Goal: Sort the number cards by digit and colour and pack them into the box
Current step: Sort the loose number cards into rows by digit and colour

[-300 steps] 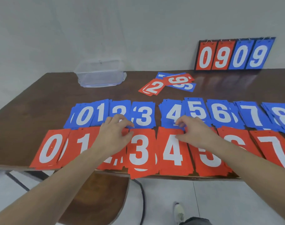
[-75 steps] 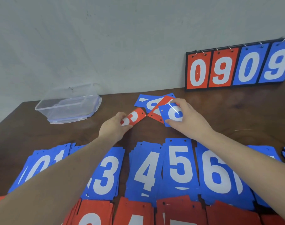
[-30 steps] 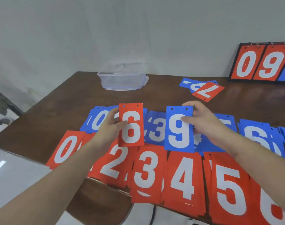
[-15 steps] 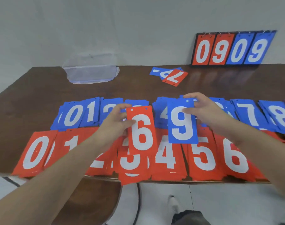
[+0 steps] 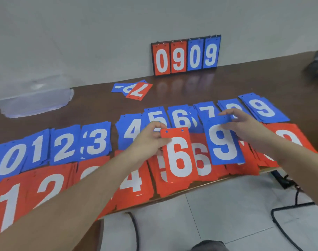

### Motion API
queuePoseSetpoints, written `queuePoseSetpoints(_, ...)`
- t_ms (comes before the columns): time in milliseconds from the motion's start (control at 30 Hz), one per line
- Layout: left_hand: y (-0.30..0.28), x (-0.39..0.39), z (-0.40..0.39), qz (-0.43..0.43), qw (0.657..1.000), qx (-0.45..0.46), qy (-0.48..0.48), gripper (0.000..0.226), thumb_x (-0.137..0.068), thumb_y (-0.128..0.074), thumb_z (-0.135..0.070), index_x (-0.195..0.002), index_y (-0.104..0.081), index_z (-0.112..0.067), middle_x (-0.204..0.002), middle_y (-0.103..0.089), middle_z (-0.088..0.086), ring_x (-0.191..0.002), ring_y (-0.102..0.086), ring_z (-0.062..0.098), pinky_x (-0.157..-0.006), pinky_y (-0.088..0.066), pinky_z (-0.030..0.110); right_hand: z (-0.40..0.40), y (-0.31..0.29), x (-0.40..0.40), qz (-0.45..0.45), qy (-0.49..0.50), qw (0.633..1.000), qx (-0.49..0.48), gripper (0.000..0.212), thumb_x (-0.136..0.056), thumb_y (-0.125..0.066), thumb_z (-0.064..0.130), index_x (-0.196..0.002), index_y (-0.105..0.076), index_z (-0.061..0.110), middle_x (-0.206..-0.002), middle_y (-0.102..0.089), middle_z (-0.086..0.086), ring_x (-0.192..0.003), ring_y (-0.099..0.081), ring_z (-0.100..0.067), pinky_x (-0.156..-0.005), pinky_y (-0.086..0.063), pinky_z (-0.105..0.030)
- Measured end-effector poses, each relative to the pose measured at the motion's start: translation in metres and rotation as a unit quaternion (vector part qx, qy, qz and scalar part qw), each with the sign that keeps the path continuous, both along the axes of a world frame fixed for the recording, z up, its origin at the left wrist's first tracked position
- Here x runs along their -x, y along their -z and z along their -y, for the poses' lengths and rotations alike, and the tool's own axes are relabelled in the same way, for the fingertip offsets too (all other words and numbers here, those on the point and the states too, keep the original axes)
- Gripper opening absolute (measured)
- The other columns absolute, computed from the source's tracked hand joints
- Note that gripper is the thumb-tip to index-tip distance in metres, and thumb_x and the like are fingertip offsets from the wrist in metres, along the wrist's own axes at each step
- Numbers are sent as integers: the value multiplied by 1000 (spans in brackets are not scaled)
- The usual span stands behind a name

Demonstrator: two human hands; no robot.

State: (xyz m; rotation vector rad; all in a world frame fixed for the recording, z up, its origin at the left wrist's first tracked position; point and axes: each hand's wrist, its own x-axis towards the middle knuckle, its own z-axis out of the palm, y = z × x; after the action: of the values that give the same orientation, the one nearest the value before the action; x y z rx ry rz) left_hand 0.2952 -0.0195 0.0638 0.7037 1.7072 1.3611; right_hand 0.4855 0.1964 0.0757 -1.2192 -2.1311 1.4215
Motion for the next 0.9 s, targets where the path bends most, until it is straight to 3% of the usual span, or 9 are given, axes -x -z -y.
queuePoseSetpoints(167,3,-23,-46,-18,999,43,11,26,-95,-65,-2,-113,-50,-13,-104,-75,16,-91,-74,31,-74,-64,40,-38,5,-29,10,0,1000,0,22,-100,-59,12,-114,-62,29,-97,-62,3,-39,-47,3,-50,-33,-20)
queuePoseSetpoints(267,14,-27,-66,-140,986,90,14,25,-92,-70,-7,-103,-52,-20,-93,-74,12,-84,-70,39,-75,-58,53,-65,12,-41,23,-6,1000,-6,22,-100,-59,14,-112,-62,32,-90,-62,5,-37,-45,1,-45,-33,-20)
queuePoseSetpoints(333,22,-28,-75,-226,967,118,30,26,-89,-72,-11,-101,-52,-23,-91,-69,3,-80,-66,30,-76,-57,52,-84,16,-46,17,-5,1000,-1,22,-100,-58,12,-115,-62,28,-83,-60,5,-38,-49,1,-40,-35,-16)
queuePoseSetpoints(400,29,-27,-81,-356,922,151,31,34,-84,-78,-20,-108,-55,-27,-106,-59,-9,-101,-55,18,-88,-52,42,-97,18,-47,11,-11,1000,19,22,-100,-59,12,-116,-62,27,-87,-65,5,-53,-62,4,-44,-44,-16)
queuePoseSetpoints(467,31,-26,-87,-433,887,156,12,42,-80,-82,-28,-115,-58,-29,-114,-50,-12,-114,-44,16,-98,-42,35,-109,21,-47,16,-17,999,26,22,-99,-62,15,-114,-62,32,-103,-70,1,-79,-74,-10,-59,-57,-28)
queuePoseSetpoints(567,28,-27,-100,-449,883,136,1,35,-82,-80,-29,-111,-59,-32,-119,-50,-11,-115,-41,15,-100,-38,33,-125,24,-46,3,-33,999,21,24,-98,-62,11,-115,-62,27,-102,-70,-3,-78,-73,-12,-58,-55,-25)
queuePoseSetpoints(667,25,-34,-117,-453,884,109,-13,25,-87,-75,-25,-102,-58,-36,-115,-52,-13,-111,-45,13,-100,-41,34,-144,25,-47,1,-49,999,-4,25,-96,-63,12,-107,-64,34,-100,-71,-11,-77,-65,-33,-63,-49,-36)
queuePoseSetpoints(767,26,-42,-132,-444,891,88,-23,16,-91,-70,-21,-99,-62,-31,-113,-55,-13,-109,-47,12,-101,-44,39,-173,24,-48,-1,-46,999,-29,30,-95,-55,6,-101,-62,34,-80,-56,-10,-61,-45,-23,-56,-35,-31)
queuePoseSetpoints(900,29,-50,-146,-446,890,92,-20,17,-92,-68,-20,-98,-61,-34,-112,-58,-10,-109,-49,13,-99,-46,40,-216,18,-44,25,-35,997,-64,35,-93,-44,3,-110,-57,31,-72,-47,-4,-54,-40,-16,-50,-31,-28)
